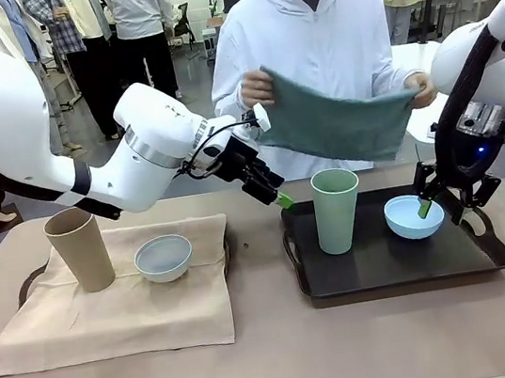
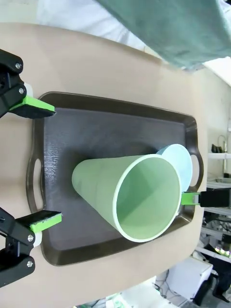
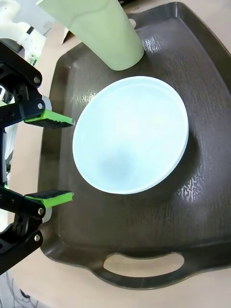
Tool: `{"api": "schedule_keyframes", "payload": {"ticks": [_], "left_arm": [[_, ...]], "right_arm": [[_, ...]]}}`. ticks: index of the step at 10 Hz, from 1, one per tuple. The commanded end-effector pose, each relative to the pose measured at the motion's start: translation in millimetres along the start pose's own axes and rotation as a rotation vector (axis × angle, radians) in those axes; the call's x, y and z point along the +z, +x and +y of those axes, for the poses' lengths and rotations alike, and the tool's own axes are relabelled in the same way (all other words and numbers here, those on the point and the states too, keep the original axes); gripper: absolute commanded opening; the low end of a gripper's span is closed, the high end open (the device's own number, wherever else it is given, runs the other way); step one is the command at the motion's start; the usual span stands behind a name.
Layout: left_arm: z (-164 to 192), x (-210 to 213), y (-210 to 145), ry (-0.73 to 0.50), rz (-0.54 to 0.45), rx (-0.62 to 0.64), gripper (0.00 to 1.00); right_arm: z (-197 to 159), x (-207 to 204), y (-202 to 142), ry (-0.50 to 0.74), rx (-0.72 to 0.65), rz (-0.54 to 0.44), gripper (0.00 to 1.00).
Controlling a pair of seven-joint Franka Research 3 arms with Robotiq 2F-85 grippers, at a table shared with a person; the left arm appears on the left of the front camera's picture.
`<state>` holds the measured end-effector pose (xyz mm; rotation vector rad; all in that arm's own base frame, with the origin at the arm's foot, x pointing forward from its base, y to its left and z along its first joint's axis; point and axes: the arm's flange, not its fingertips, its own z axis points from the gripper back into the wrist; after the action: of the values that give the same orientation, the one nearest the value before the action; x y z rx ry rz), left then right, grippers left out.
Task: Set up a tray with a mat and arrange the tableware.
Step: Pick up the Picnic Bowl and Reusable plastic cup from the Handle tray in front of the human's position and hold them in the air.
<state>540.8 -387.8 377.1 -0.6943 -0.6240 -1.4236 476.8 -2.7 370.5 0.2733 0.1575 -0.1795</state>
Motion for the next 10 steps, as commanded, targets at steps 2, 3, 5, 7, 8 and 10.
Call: {"api": "schedule_keyframes", "payload": {"ticks": [2,3,5,7,8,10], "left_arm": [[-4,-3,6,0.028,0.004,-0.016,1.00],[-4,-3,6,0.028,0.004,-0.016,1.00],[-10,-5,1,-0.003,-0.023,-0.044,1.00],[-20,-17,-9,0.014,-0.084,-0.088,1.00],[-22,-24,-15,0.033,-0.115,-0.093,1.00],[-23,-39,-17,0.034,-0.148,-0.110,1.00]], "right_arm": [[0,0,-1,0.000,0.004,0.000,0.67],[0,0,0,0.000,0.000,0.000,0.67],[-4,-2,6,-0.001,-0.010,-0.028,0.67],[-5,-4,11,-0.038,-0.022,-0.106,0.67],[-5,-6,11,-0.071,-0.032,-0.142,0.67],[-9,-7,14,-0.086,-0.040,-0.168,0.67]]}}
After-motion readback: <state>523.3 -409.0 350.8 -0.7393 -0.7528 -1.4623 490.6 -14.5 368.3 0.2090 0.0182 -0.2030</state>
